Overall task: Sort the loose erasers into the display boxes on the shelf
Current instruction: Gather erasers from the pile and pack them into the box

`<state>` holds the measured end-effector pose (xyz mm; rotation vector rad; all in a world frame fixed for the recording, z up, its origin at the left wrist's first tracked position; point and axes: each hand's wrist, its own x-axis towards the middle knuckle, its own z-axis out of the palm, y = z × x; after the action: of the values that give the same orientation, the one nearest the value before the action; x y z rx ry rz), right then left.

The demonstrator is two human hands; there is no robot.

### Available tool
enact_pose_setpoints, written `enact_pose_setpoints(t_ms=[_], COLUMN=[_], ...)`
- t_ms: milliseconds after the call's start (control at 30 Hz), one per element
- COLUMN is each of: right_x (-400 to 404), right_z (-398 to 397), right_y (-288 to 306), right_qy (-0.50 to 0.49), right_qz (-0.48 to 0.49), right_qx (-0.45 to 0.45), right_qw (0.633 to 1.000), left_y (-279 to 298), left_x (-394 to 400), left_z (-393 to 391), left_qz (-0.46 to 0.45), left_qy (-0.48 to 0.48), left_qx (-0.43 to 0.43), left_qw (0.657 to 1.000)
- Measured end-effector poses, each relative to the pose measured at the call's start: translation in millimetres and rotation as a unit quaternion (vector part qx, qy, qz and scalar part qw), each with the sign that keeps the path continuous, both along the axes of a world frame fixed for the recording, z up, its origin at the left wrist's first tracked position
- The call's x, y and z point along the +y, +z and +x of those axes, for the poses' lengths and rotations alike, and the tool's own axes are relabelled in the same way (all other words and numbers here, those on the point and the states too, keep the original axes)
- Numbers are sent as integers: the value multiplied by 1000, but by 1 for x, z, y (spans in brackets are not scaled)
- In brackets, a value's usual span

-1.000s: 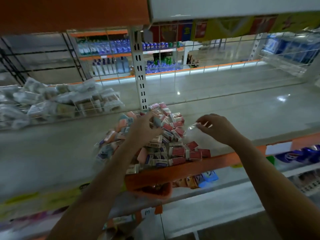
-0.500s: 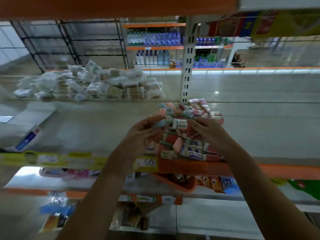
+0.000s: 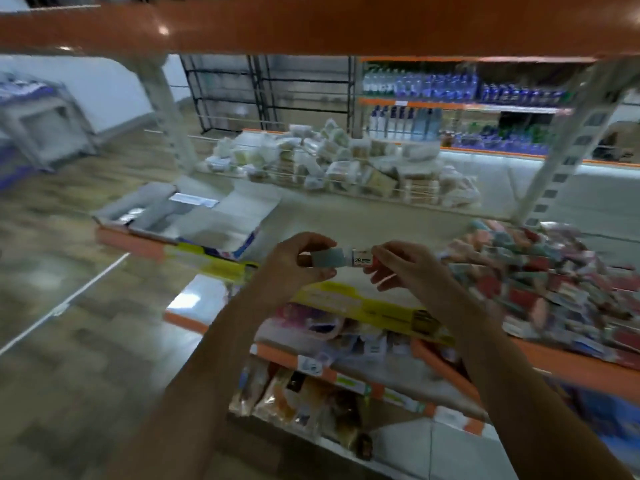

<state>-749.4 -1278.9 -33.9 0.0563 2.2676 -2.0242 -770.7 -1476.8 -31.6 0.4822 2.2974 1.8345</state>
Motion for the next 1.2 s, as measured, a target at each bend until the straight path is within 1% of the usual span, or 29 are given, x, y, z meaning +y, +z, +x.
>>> enact_pose_setpoints(t_ms=[167,267,400,533,633,733,833,933,1033,1133,1200], right_x=[-91,-136,-184,-226,-252,-273,-294,-317,-339,-359,-373], right_z=[-21,-33,-57,-96,-130,-164,-196,-224,-247,-267,-279], right_y=[1,1,-1,-3,-4,-3,2,8,13,12,8], right_qy=[51,64,89,110,130,157,182,208,218,203,188], right_qz=[11,-7,-38,-58,-70,-51,-35,-21,-38,-68,-84], right_qx=[26,19,13,13,5,7,5,-3,-20,-44,-53], right_qw=[998,998,995,992,989,986,983,978,975,976,977], left_y=[5,3,-3,-4,-3,-3,0,3,4,-1,-5], left_x=[-98,-148,-197,-236,-266,-294,-316,-336,-354,-375,-391], left_z=[-14,-24,-42,-67,-90,-119,-150,-181,-209,-235,-252], left_qz=[-46,-61,-38,-5,21,51,46,86,108,137,134], left_qy=[22,42,77,108,102,94,80,85,86,77,65], left_qx=[33,37,-12,-29,-35,-49,-63,-93,-115,-138,-148], left_qw=[998,997,996,994,994,993,994,988,984,978,978])
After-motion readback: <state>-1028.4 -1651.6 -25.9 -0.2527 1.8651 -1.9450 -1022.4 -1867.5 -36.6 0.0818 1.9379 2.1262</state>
